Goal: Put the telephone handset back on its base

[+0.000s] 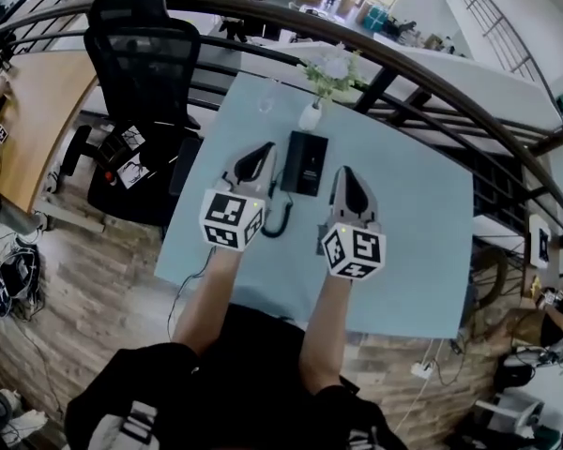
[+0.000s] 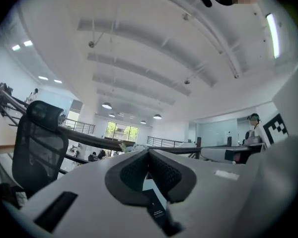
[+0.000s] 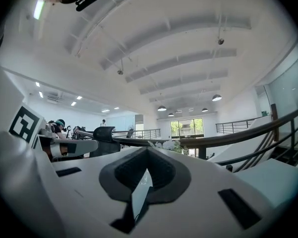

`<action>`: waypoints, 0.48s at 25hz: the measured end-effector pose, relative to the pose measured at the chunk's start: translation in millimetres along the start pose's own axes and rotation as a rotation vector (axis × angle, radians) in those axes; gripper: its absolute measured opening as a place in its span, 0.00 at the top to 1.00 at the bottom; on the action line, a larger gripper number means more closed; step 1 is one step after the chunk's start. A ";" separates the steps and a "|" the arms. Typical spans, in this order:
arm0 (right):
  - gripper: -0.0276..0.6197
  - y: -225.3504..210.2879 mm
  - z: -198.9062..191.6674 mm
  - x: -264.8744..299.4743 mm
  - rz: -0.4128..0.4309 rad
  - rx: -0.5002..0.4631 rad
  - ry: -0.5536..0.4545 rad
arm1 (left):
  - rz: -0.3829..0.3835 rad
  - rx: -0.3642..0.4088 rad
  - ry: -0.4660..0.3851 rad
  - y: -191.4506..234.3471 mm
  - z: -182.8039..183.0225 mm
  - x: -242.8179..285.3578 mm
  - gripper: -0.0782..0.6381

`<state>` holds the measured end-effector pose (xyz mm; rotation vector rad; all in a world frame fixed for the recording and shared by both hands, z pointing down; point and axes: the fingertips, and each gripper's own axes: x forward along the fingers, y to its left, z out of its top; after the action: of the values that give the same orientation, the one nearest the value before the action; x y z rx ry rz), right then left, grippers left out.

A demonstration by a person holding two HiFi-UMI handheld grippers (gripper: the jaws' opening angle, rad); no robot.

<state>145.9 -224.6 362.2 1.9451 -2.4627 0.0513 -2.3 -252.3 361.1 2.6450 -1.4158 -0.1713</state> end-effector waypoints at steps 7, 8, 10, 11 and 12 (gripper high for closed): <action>0.98 -1.6 2.8 -29.7 0.041 -0.018 -0.004 | 0.051 0.041 0.000 -26.5 -2.6 -15.2 0.89; 0.98 -2.8 2.3 -32.9 0.048 -0.020 -0.007 | 0.053 0.041 -0.005 -29.9 -2.6 -16.1 0.89; 0.98 -6.4 0.0 -39.4 0.059 -0.024 -0.005 | 0.059 0.041 -0.009 -36.7 -4.4 -18.2 0.89; 0.98 -8.4 -0.9 -42.4 0.062 -0.026 -0.004 | 0.061 0.042 -0.008 -39.8 -5.8 -19.0 0.89; 0.98 -11.0 -1.4 -44.7 0.064 -0.025 -0.004 | 0.061 0.043 -0.008 -42.6 -6.6 -19.2 0.89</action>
<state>167.0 -183.7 362.8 1.8579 -2.5155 0.0159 23.0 -212.5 360.9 2.6342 -1.5177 -0.1468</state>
